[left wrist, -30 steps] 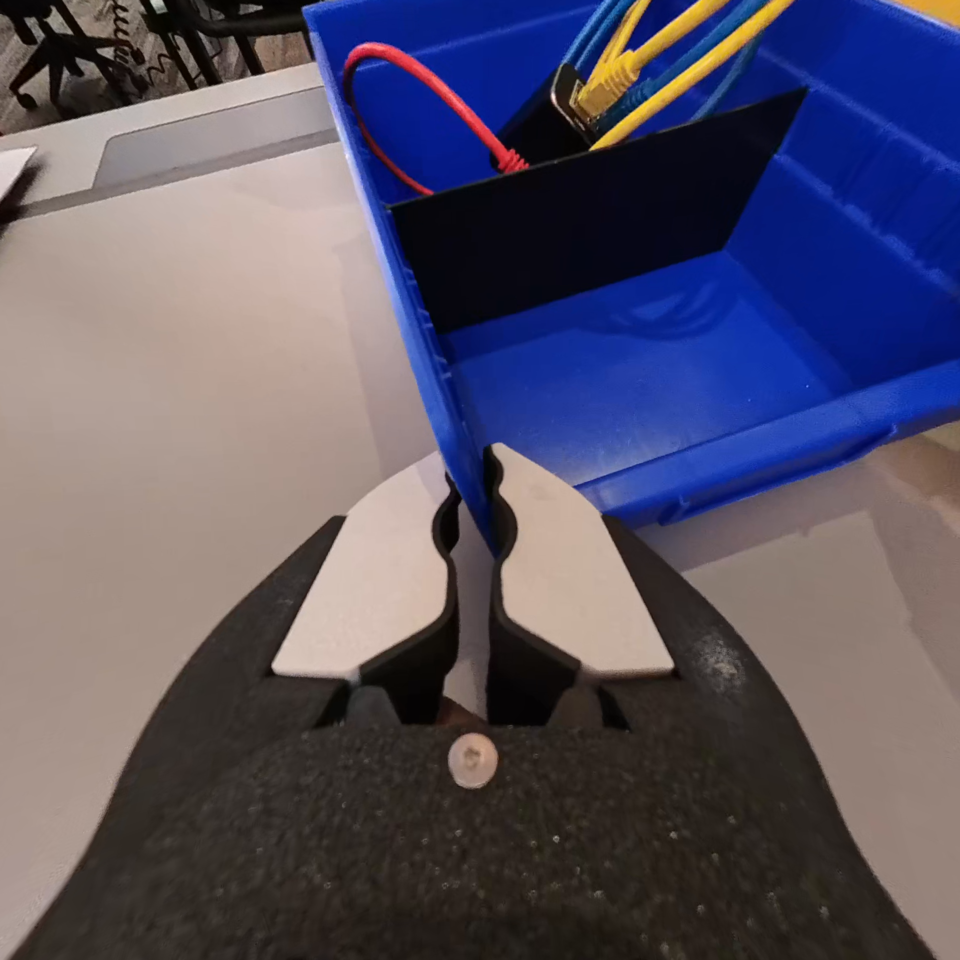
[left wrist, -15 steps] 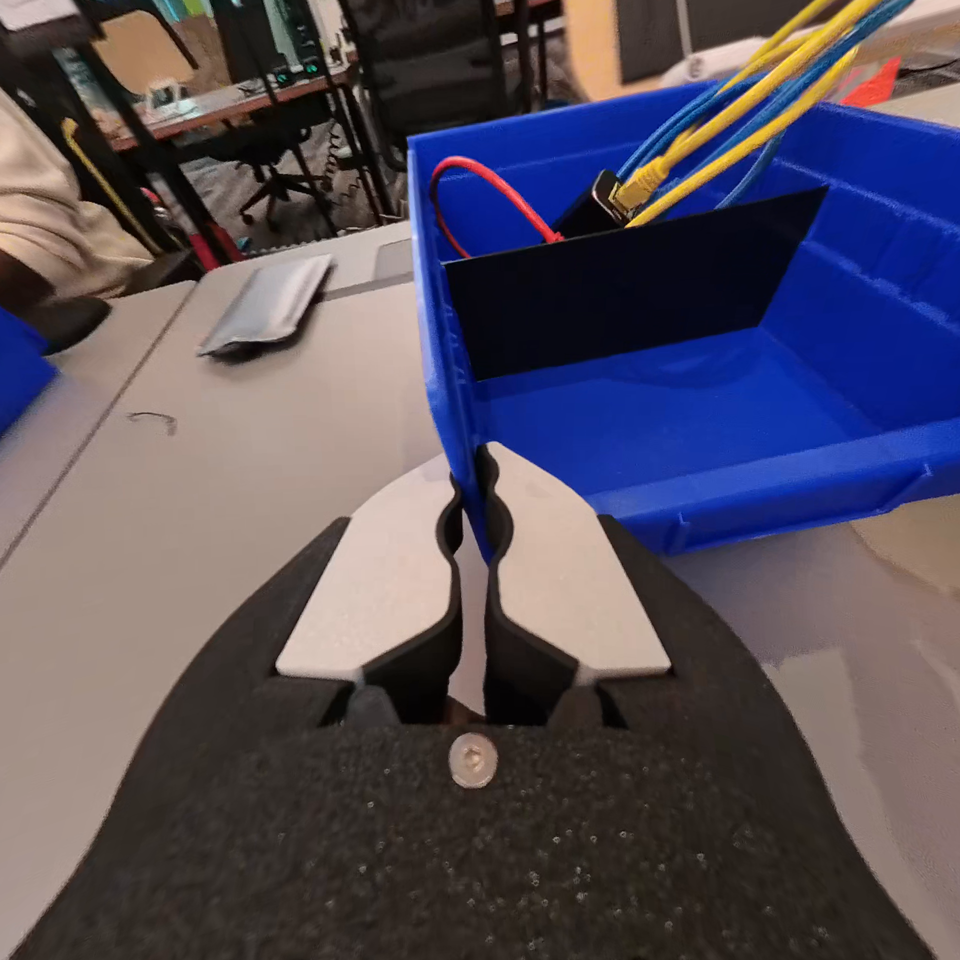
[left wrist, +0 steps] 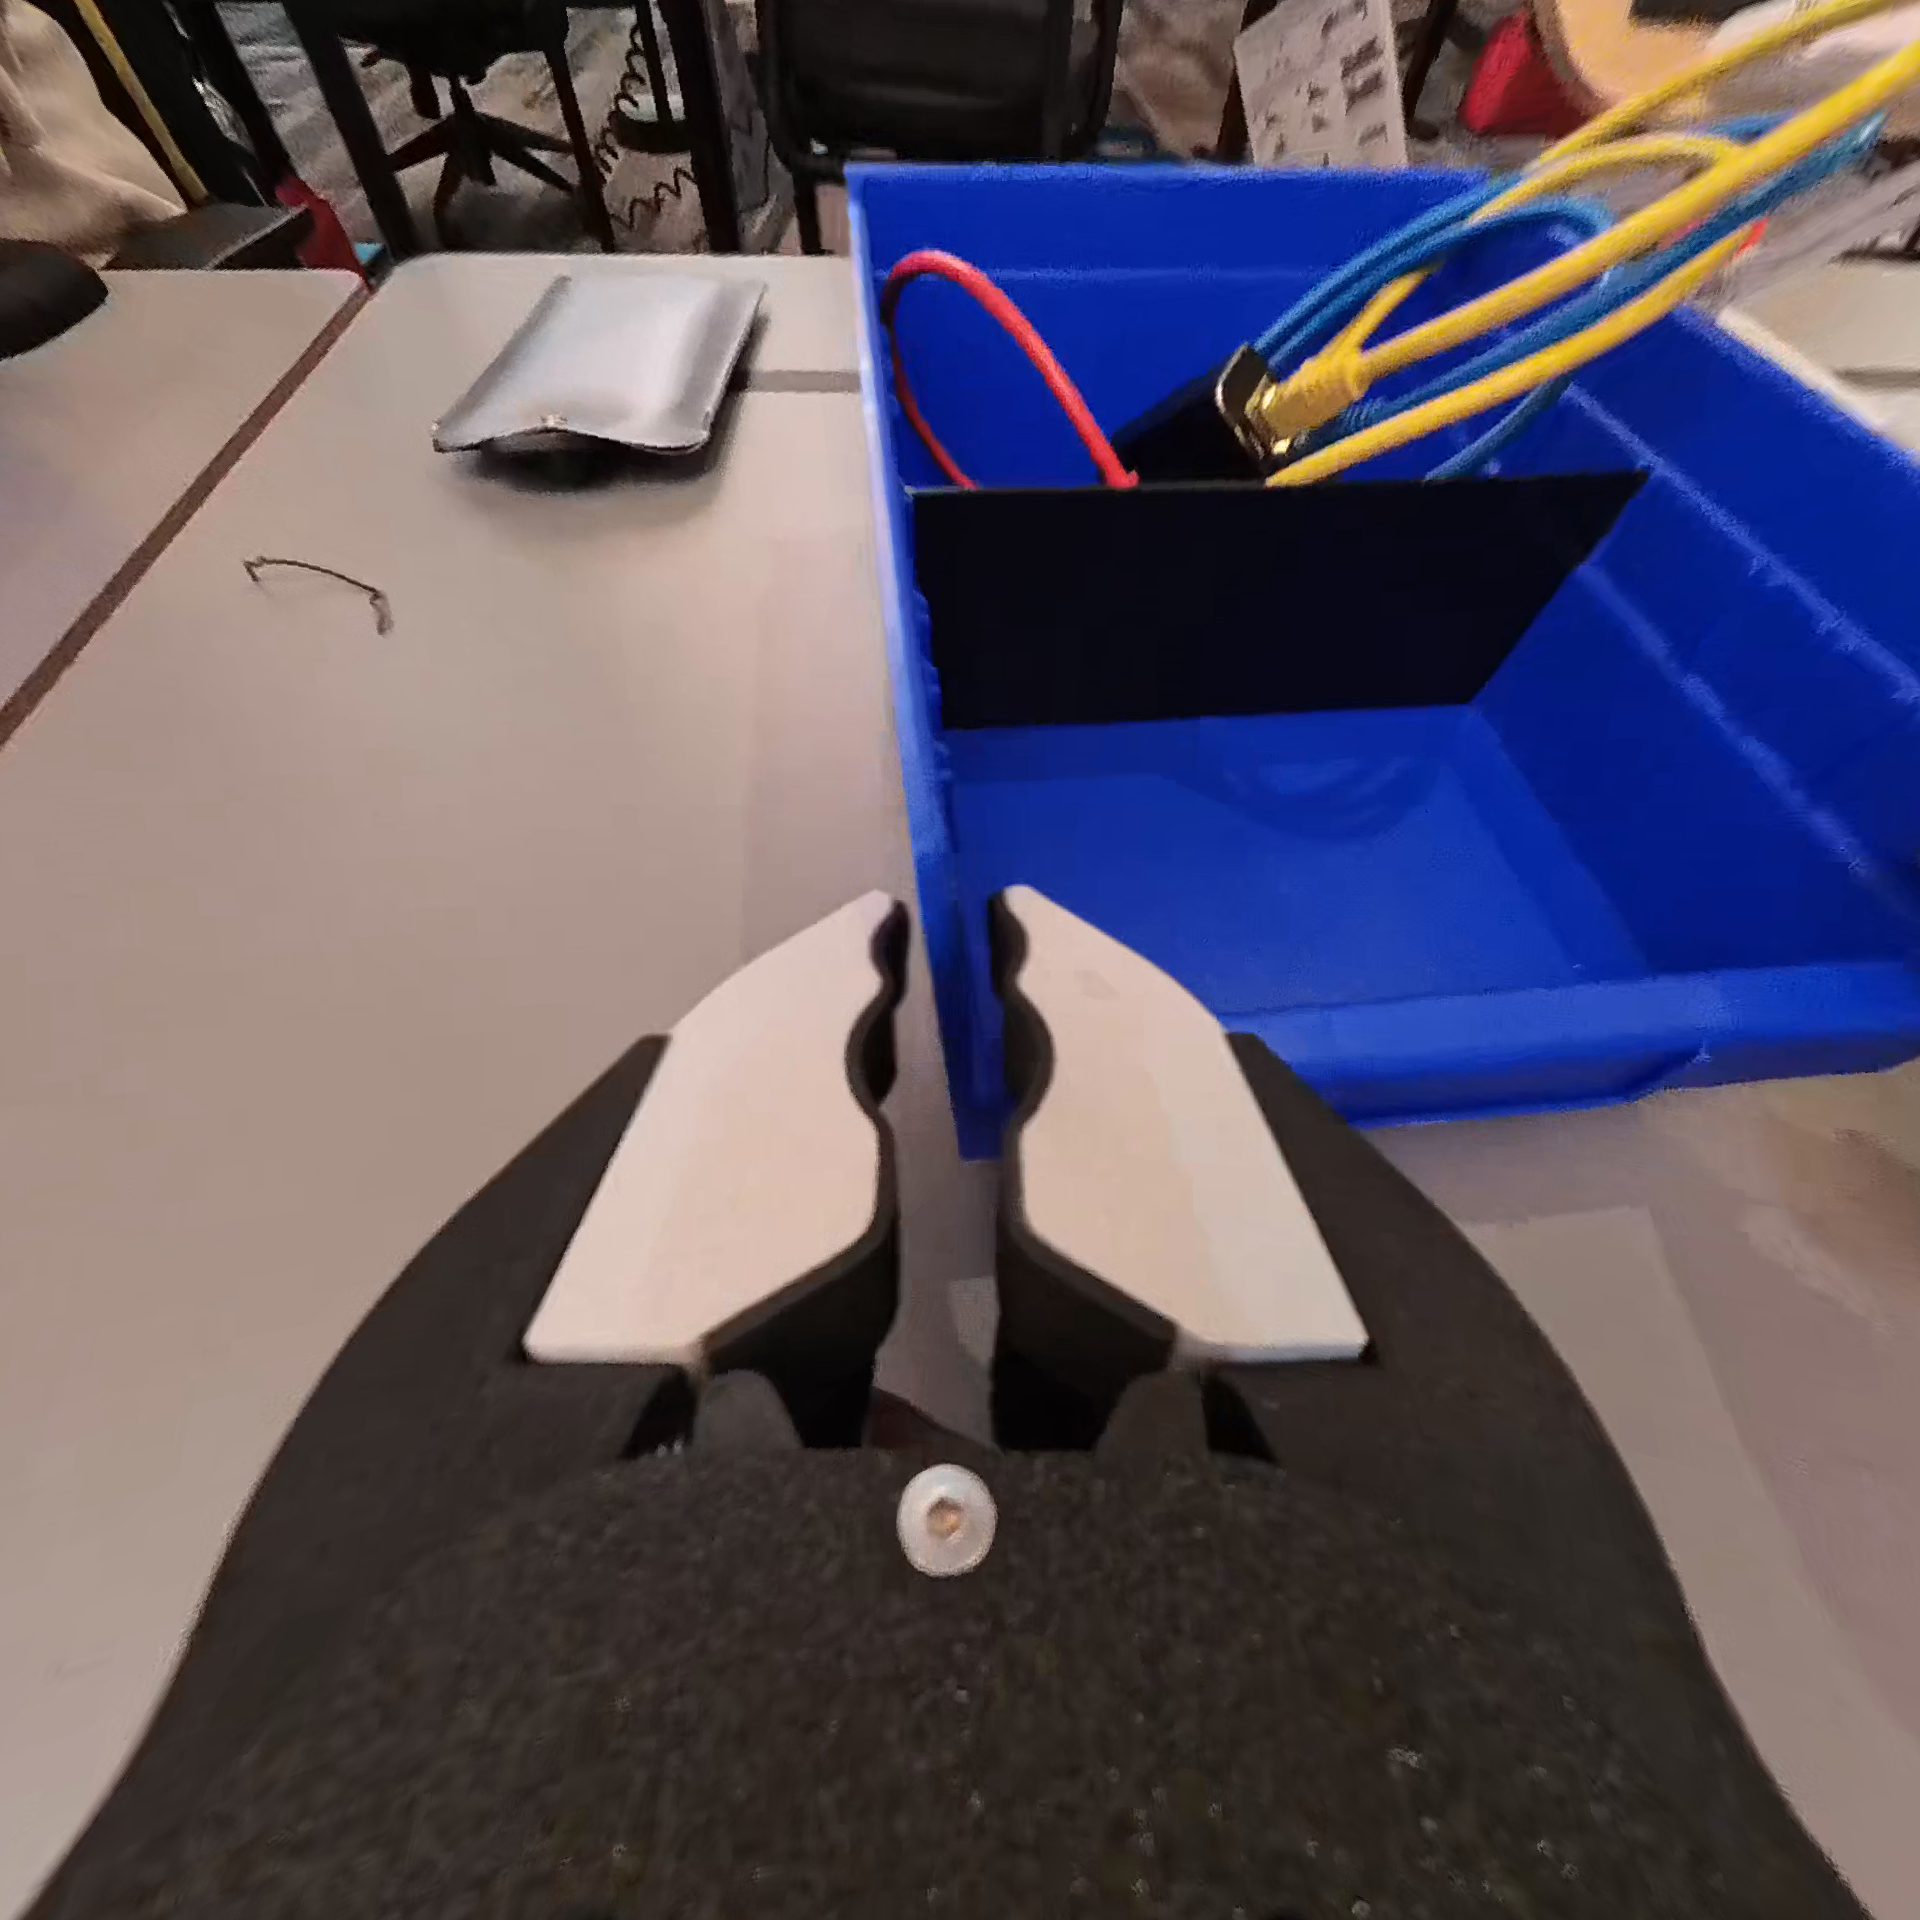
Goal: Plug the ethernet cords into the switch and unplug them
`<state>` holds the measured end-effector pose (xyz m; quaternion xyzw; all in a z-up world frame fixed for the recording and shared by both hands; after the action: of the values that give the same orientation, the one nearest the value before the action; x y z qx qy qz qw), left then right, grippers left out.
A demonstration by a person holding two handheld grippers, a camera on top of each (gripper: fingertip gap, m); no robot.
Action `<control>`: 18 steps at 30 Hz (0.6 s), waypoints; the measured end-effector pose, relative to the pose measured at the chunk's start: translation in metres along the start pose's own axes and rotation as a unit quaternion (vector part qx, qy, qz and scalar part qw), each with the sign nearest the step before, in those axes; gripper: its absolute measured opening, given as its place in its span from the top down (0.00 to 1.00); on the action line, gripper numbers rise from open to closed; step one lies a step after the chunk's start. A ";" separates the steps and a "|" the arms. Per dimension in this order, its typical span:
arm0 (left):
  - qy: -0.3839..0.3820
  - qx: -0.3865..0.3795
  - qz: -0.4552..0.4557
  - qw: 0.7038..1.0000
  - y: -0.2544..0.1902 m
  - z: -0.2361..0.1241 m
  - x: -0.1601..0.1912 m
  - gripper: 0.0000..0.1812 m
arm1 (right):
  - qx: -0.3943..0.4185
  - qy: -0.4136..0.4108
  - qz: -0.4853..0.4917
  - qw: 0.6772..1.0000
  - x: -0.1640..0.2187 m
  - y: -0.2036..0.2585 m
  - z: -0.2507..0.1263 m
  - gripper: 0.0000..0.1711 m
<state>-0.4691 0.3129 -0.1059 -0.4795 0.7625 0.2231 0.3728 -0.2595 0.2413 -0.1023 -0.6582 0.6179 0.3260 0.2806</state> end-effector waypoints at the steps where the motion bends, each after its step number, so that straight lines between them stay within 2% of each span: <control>1: -0.006 0.000 -0.008 1.000 0.001 -0.005 -0.001 0.87 | -0.019 -0.001 -0.014 1.000 0.001 -0.001 -0.006 0.91; 6: -0.070 0.001 -0.054 0.996 0.005 -0.050 -0.019 0.80 | -0.076 -0.038 -0.087 0.993 0.010 -0.040 -0.064 0.86; 10: -0.082 -0.019 -0.096 0.992 -0.009 -0.089 -0.024 0.80 | -0.032 -0.064 -0.063 0.995 0.029 -0.134 -0.107 0.86; 14: -0.047 0.025 -0.092 0.994 -0.053 -0.087 0.012 0.81 | 0.074 -0.065 0.037 0.994 0.068 -0.256 -0.153 0.85; 16: -0.035 0.023 -0.079 0.996 -0.070 -0.075 0.037 0.86 | 0.101 -0.082 0.089 0.987 0.089 -0.302 -0.180 0.84; 18: -0.002 0.062 -0.075 0.995 -0.086 -0.065 0.040 0.85 | 0.122 -0.101 0.116 0.981 0.113 -0.335 -0.198 0.83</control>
<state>-0.4257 0.2070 -0.0949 -0.5103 0.7361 0.1477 0.4194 0.0930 0.0432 -0.0763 -0.5066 0.6936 0.3435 0.3798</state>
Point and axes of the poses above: each gripper's, where its closed fingertips meet, z out along the fingers, x out of its underside, y = z × x across the jaws, the point moved 6 cm from there along -z, back along the fingers, and after that the axes turned 15 degrees about y, right-handed, at the moved point
